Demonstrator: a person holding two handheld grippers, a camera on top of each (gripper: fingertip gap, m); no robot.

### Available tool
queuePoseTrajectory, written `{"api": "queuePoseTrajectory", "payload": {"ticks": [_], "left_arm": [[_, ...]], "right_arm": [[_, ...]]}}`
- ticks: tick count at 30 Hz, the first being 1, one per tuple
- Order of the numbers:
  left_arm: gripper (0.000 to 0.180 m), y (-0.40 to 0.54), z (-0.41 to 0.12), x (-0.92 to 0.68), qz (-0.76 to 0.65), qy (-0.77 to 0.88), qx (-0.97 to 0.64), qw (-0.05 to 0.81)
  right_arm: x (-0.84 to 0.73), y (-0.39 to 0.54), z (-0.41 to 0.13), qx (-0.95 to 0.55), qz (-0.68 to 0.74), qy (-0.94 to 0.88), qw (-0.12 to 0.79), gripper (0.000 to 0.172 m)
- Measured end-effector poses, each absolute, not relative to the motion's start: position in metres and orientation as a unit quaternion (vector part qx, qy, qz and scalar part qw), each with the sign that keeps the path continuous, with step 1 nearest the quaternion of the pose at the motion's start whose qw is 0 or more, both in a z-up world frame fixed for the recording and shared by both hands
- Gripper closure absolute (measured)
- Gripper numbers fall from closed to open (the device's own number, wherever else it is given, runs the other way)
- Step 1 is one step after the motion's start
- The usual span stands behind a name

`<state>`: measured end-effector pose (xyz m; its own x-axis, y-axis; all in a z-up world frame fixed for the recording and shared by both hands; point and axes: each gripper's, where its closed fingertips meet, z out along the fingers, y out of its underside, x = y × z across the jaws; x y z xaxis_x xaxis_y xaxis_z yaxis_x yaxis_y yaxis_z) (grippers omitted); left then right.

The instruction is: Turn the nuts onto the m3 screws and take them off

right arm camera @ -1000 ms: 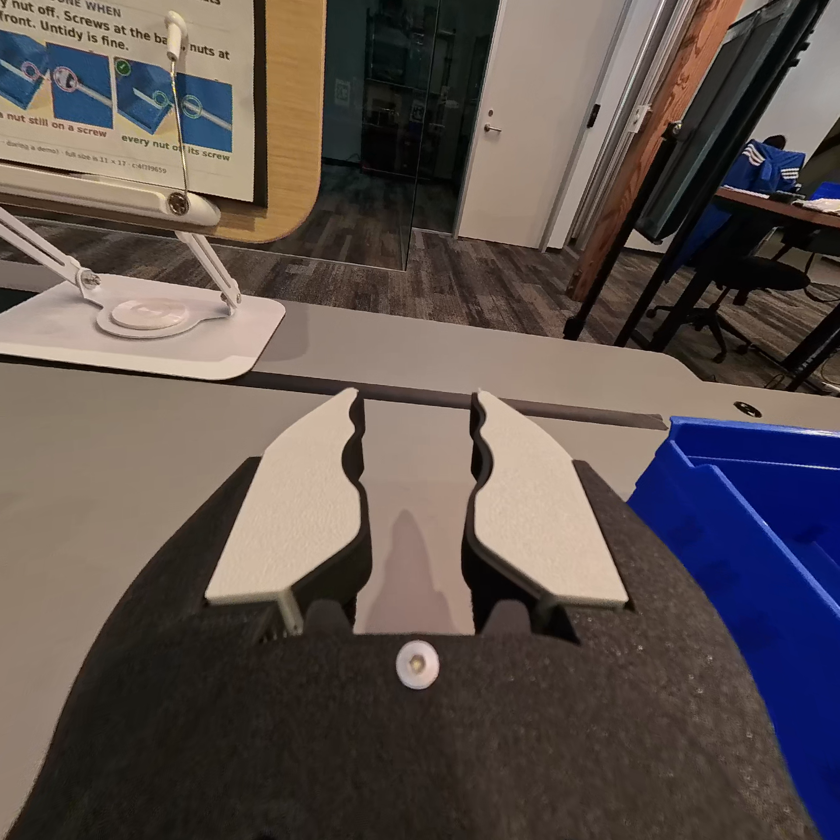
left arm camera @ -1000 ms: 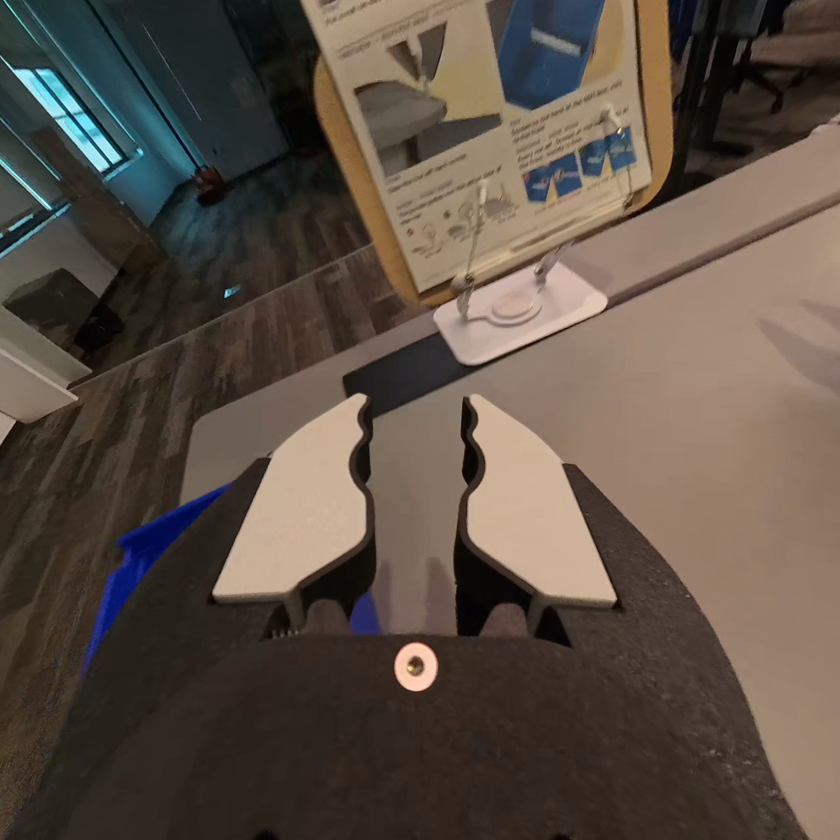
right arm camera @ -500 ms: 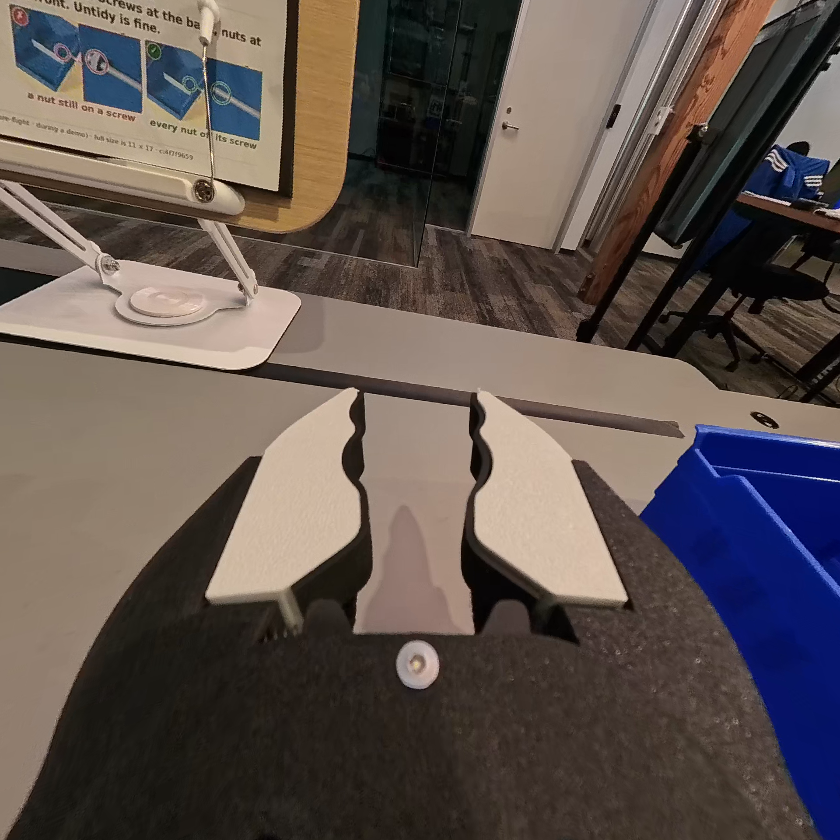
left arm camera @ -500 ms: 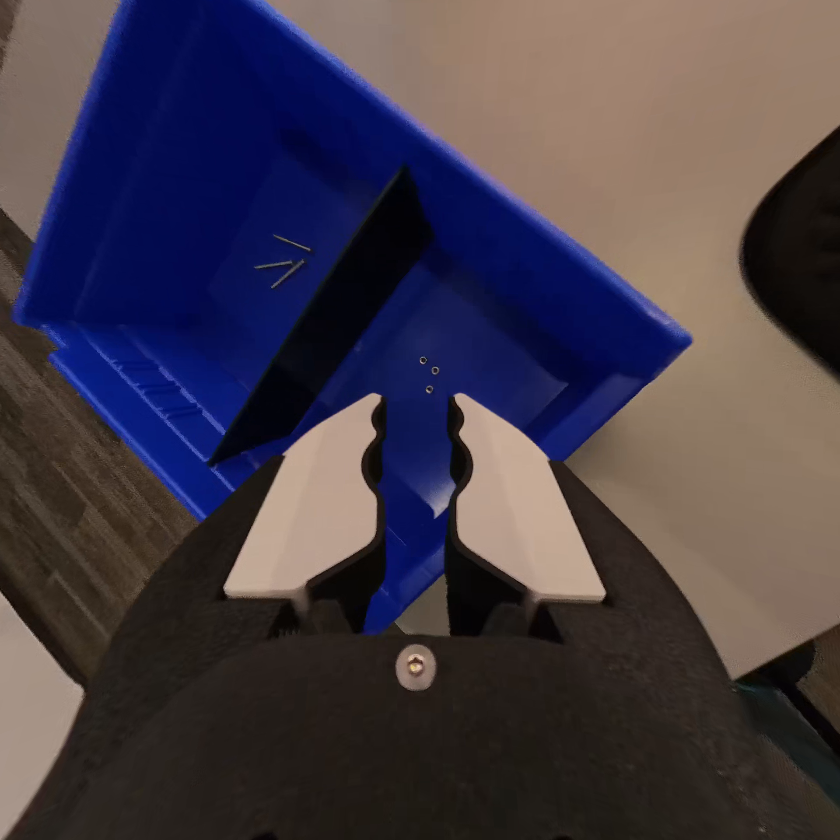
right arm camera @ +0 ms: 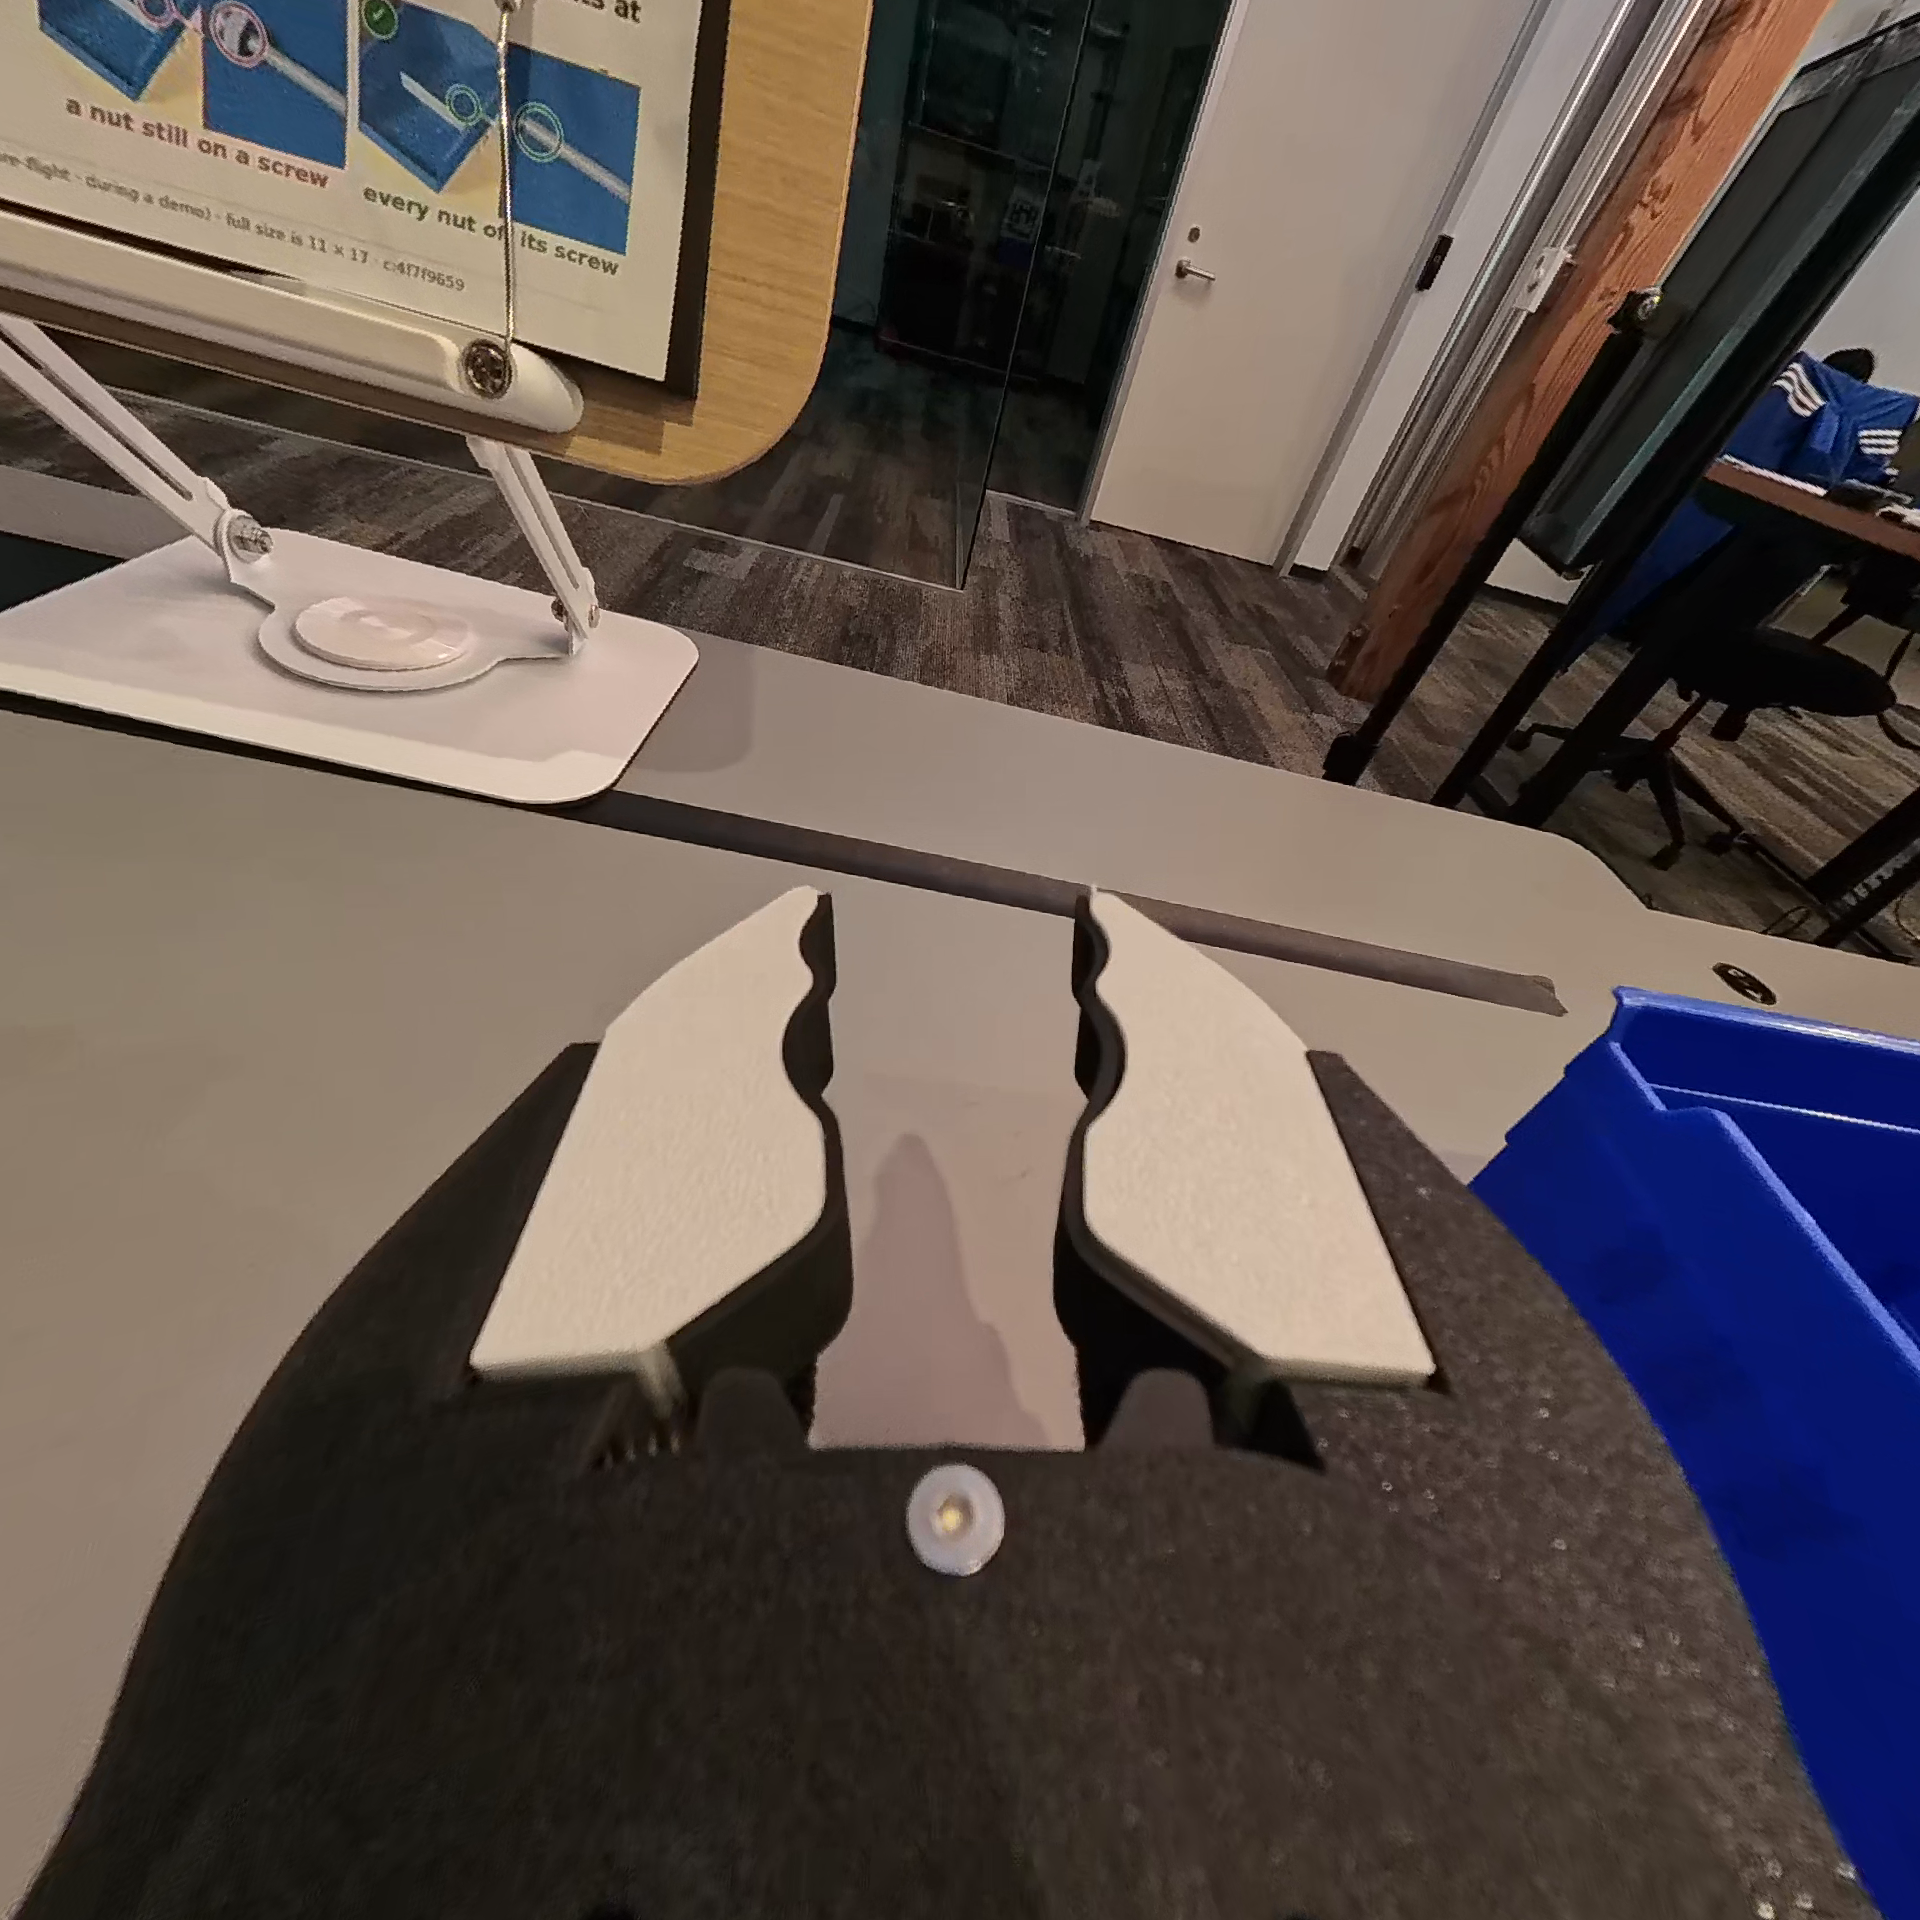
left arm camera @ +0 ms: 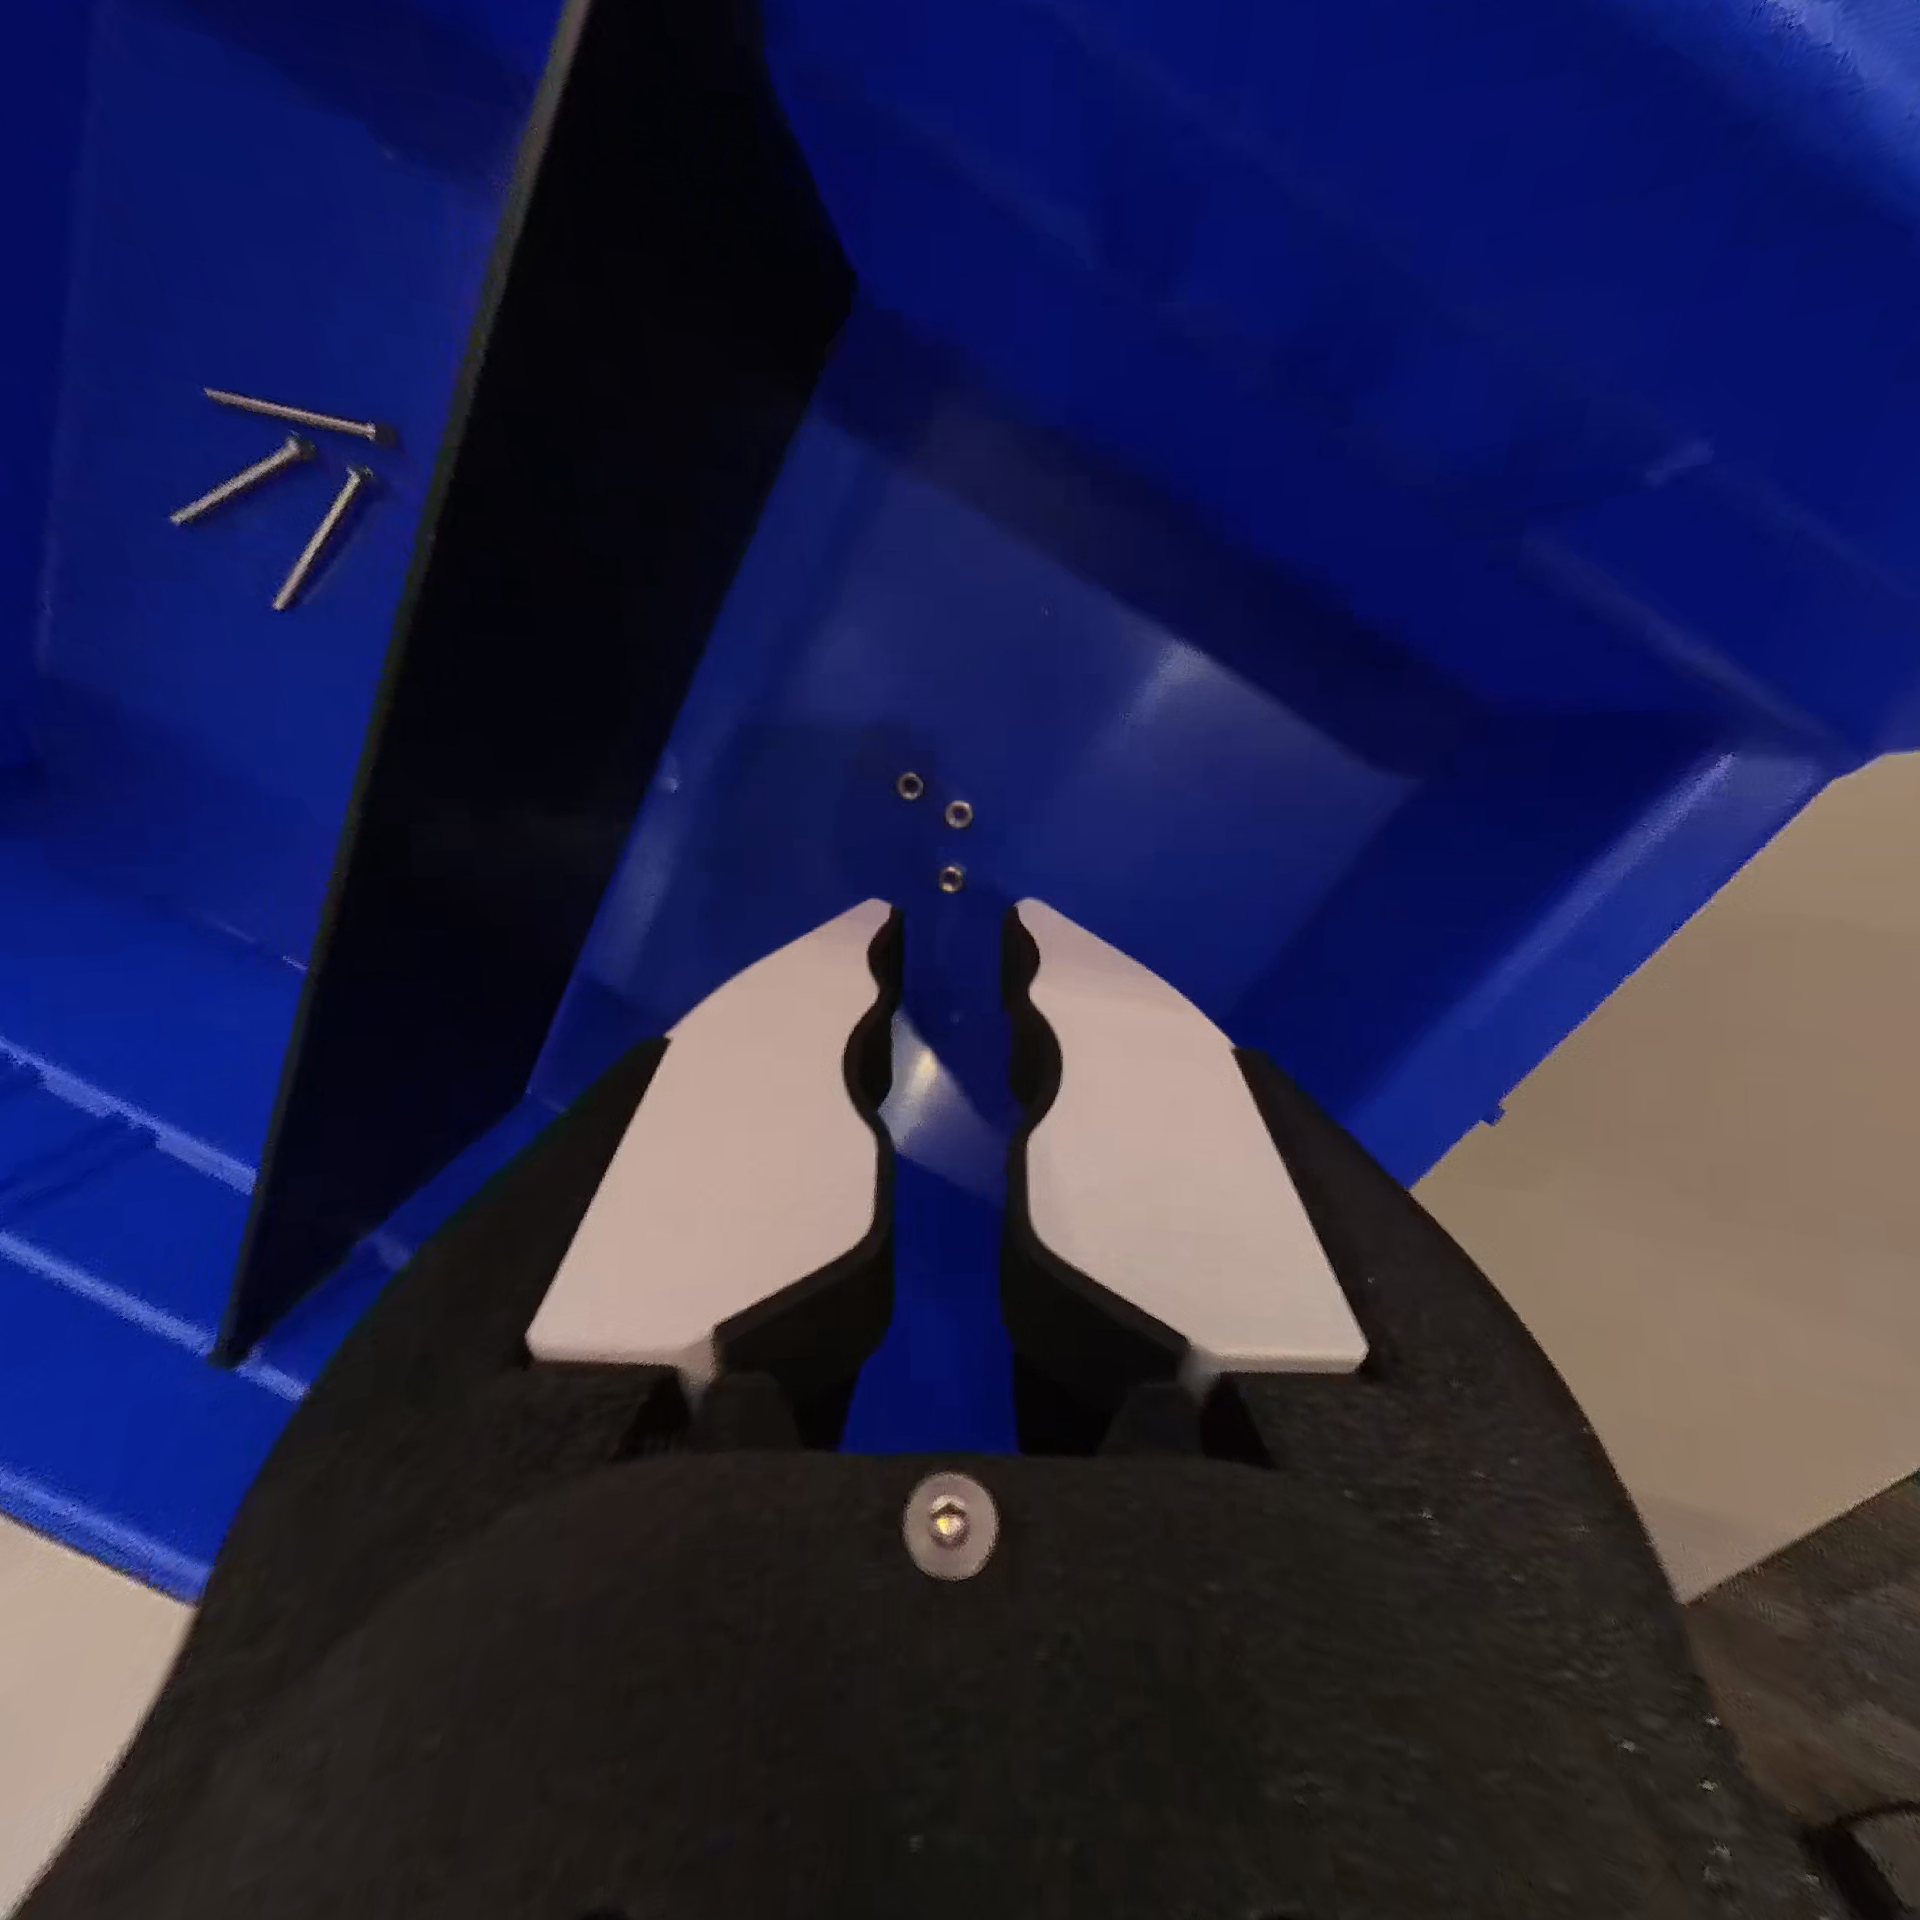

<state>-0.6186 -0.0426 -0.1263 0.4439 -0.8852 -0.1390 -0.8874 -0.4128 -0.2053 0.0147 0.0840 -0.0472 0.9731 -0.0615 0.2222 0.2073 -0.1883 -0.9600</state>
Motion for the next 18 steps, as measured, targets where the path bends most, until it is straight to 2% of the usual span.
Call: {"api": "queuePoseTrajectory", "payload": {"ticks": [18], "left_arm": [[0.162, -0.038, -0.145, -0.620, -0.018, 0.542, -0.834, 0.102]], "right_arm": [[0.019, 0.085, -0.045, -0.763, -0.113, -0.049, 0.635, 0.129]]}}
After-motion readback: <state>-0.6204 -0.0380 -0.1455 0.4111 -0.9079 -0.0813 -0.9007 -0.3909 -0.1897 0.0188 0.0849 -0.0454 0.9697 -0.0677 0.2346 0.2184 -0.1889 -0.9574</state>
